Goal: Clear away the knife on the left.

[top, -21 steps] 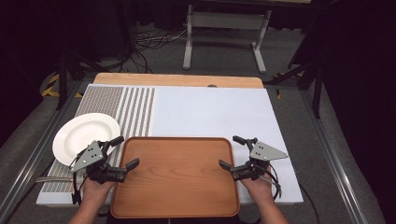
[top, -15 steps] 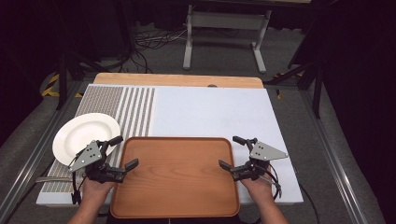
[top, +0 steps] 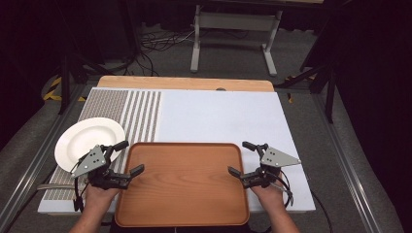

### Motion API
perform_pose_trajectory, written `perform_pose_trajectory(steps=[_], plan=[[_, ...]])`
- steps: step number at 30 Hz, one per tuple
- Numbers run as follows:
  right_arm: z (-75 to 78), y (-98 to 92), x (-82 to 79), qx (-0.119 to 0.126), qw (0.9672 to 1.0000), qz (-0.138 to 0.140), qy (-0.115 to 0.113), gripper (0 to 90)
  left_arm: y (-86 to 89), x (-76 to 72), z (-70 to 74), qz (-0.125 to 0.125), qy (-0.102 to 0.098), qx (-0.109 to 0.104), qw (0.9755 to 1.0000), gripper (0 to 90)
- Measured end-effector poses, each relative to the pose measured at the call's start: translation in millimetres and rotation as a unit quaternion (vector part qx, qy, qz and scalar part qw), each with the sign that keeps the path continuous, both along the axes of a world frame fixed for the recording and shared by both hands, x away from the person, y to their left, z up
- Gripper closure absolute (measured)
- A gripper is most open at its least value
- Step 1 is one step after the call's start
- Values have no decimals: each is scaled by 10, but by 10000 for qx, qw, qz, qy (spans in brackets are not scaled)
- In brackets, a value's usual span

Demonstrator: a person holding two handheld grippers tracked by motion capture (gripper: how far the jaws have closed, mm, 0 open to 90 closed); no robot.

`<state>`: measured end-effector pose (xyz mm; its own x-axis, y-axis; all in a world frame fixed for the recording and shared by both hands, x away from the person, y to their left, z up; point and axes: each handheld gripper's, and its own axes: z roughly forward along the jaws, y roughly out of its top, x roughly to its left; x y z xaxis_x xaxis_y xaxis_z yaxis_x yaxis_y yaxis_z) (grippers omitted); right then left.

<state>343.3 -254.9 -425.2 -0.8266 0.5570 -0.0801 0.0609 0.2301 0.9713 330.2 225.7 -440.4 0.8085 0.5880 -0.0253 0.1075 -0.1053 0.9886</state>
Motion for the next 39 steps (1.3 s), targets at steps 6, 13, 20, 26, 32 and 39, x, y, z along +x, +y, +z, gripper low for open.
perform_pose_trajectory(steps=[6,13,20,26,32,39], plan=[[0,-16,0,45,10000,-35,13,24,50,-18,83,-77,40,195,9998,37],[-5,-9,6,47,10000,-15,38,24,82,-33,206,-179,66,280,9994,42],[-18,-12,11,8,10000,-14,83,24,119,-21,298,-522,154,704,9960,61],[-23,-8,16,-10,10000,10,90,24,168,-22,406,-657,170,949,9932,69],[-23,-6,14,-18,10000,29,90,24,244,-32,494,-740,243,1330,9881,79],[-25,-6,17,-21,9999,47,101,24,298,-57,558,-814,296,1671,9821,90]])
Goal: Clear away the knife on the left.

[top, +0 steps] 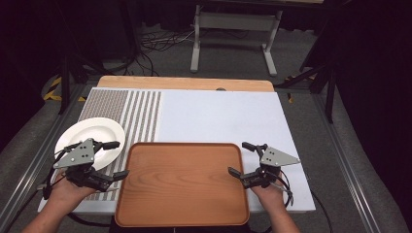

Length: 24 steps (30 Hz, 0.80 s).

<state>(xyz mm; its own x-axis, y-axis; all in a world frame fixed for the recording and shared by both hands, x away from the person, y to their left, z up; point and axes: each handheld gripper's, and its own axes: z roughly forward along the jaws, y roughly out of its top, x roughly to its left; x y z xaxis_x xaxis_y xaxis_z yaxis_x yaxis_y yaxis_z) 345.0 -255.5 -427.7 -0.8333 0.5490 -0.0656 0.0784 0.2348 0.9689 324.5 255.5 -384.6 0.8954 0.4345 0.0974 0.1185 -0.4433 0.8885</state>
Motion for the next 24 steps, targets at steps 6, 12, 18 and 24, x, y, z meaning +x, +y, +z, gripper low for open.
perform_pose_trajectory(steps=[6,12,18,24], plan=[[-2,4,1,-5,10000,8,8,24,82,-25,53,-25,27,367,9993,97],[-4,10,3,-37,10000,-9,7,25,157,-43,76,-24,188,654,9977,100],[-5,10,4,-29,10000,7,14,24,246,-54,88,2,282,995,9946,101],[-7,14,5,-40,10000,11,25,24,341,-67,121,19,309,1222,9920,119]])
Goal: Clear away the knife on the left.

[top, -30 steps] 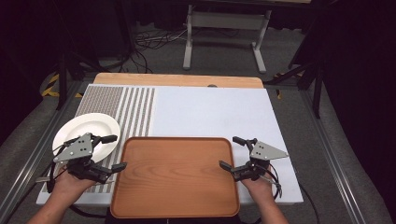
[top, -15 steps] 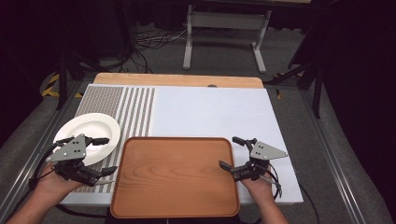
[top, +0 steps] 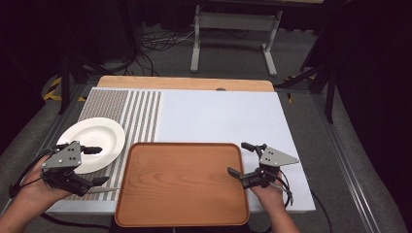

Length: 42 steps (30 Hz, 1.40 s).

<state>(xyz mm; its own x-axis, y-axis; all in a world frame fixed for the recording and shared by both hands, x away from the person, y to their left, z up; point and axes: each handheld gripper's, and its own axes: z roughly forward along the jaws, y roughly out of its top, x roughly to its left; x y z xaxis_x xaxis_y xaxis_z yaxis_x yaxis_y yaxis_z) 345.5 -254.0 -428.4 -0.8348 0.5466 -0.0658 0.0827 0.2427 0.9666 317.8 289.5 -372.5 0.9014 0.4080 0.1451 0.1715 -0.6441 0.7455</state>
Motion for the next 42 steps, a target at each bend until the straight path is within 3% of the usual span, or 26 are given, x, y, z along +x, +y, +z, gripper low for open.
perform_pose_trajectory(steps=[14,24,26,27,31,33,34,38,39,42], plan=[[-5,7,4,-7,10000,19,10,24,189,-48,-20,-75,169,509,9985,146],[13,-4,-11,-22,10000,33,-39,24,301,-60,-34,-183,398,1023,9938,175],[13,-9,-6,-22,10000,40,-31,24,326,-61,-51,-221,484,1264,9906,174],[13,-9,-6,-22,10000,40,-31,24,326,-61,-51,-221,484,1264,9906,173],[14,4,-11,-34,10000,58,-38,24,368,-53,-100,-216,576,1590,9854,183],[15,4,-14,-29,10000,64,-40,24,390,-31,-136,-277,670,1822,9806,186],[15,4,-14,-29,10000,64,-40,24,390,-31,-136,-277,670,1822,9806,187],[15,2,-11,-4,10000,84,-26,24,416,24,-187,-267,951,2072,9733,205],[13,5,-10,-10,10000,85,-20,24,427,43,-201,-257,1091,2157,9700,220],[9,11,-8,-20,9999,100,-12,24,433,64,-218,-394,1159,2199,9678,253]])
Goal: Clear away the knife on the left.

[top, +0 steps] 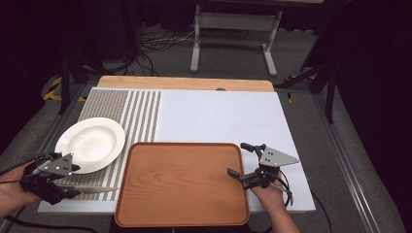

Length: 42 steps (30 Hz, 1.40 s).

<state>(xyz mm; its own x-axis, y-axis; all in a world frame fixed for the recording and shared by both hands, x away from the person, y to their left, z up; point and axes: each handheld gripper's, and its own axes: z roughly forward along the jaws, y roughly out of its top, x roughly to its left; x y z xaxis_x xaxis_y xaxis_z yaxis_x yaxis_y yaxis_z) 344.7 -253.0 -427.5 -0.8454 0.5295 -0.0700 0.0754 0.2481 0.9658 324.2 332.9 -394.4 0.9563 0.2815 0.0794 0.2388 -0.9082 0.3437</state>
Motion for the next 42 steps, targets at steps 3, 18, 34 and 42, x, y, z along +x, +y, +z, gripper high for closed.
perform_pose_trajectory(steps=[3,18,34,42], plan=[[-2,4,1,-8,10000,25,4,24,6,21,-22,-46,93,164,9998,283],[3,-3,1,-9,10000,40,3,27,59,111,-216,-220,322,753,9964,415],[1,0,11,-14,9999,117,4,28,38,221,-327,-803,353,1394,9863,589],[2,-1,22,-4,9998,204,-8,28,5,256,-349,-1141,428,1736,9772,758]])
